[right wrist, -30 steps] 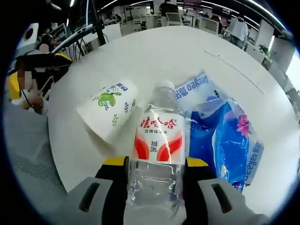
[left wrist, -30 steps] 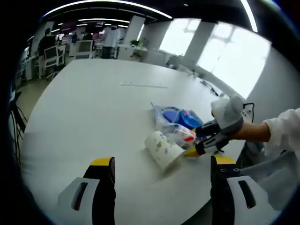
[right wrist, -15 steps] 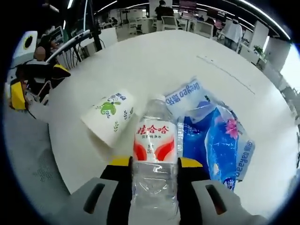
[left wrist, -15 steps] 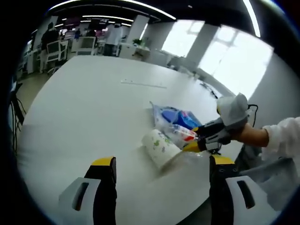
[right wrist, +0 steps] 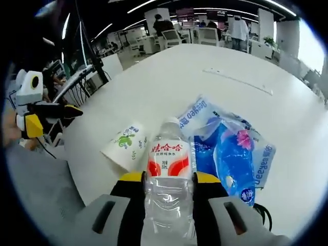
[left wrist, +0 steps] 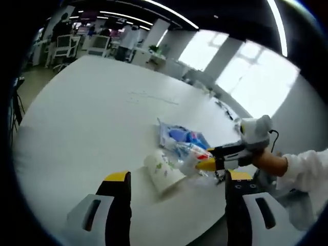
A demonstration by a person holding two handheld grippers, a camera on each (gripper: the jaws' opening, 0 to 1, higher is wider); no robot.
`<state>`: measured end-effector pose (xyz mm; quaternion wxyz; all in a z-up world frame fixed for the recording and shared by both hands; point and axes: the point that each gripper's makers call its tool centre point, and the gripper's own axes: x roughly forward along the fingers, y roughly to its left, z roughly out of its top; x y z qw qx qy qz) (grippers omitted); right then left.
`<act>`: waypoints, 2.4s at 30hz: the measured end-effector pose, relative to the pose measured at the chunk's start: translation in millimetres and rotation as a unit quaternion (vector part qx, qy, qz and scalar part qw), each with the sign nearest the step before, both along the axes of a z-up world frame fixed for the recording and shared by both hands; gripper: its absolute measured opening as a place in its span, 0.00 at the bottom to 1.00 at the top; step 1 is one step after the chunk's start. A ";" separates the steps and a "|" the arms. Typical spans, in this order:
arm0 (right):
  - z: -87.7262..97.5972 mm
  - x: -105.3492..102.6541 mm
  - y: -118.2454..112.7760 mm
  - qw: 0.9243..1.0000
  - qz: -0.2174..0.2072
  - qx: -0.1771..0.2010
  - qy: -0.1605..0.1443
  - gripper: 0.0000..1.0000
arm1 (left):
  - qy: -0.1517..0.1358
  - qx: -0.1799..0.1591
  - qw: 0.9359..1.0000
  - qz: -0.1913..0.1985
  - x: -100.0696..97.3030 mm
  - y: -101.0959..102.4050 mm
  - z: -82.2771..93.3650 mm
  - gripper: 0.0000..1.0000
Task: Arrange the tabletop items into an orderly group along one side of the table until the central work area is clear of visible clutter.
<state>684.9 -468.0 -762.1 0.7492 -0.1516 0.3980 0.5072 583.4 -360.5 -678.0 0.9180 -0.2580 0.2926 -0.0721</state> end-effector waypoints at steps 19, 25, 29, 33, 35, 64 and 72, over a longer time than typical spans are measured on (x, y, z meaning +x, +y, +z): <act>75.9 4.7 2.4 0.994 -0.004 0.099 -0.041 0.31 | -0.005 -0.076 0.997 0.003 61.8 -34.5 15.4 0.65; 106.1 -0.2 15.9 0.988 0.018 0.135 -0.066 0.32 | -0.027 -0.112 0.993 0.016 73.5 -37.0 29.0 0.62; 121.1 -8.7 22.9 0.985 0.042 0.141 -0.092 0.32 | -0.034 -0.118 0.992 0.016 75.8 -42.2 37.7 0.60; 123.2 -12.1 25.4 0.984 0.042 0.148 -0.090 0.32 | -0.039 -0.128 0.991 0.029 81.5 -38.4 41.0 0.60; 125.0 -14.8 25.8 0.983 0.043 0.151 -0.094 0.32 | -0.043 -0.143 0.988 0.041 86.0 -35.1 43.9 0.60; 137.1 -31.3 16.2 0.972 0.069 0.160 -0.158 0.35 | -0.087 -0.235 0.965 0.081 99.5 -48.6 83.3 0.23; 141.0 -30.2 21.0 0.962 0.091 0.162 -0.201 0.36 | -0.108 -0.225 0.966 0.073 95.1 -41.0 96.9 0.20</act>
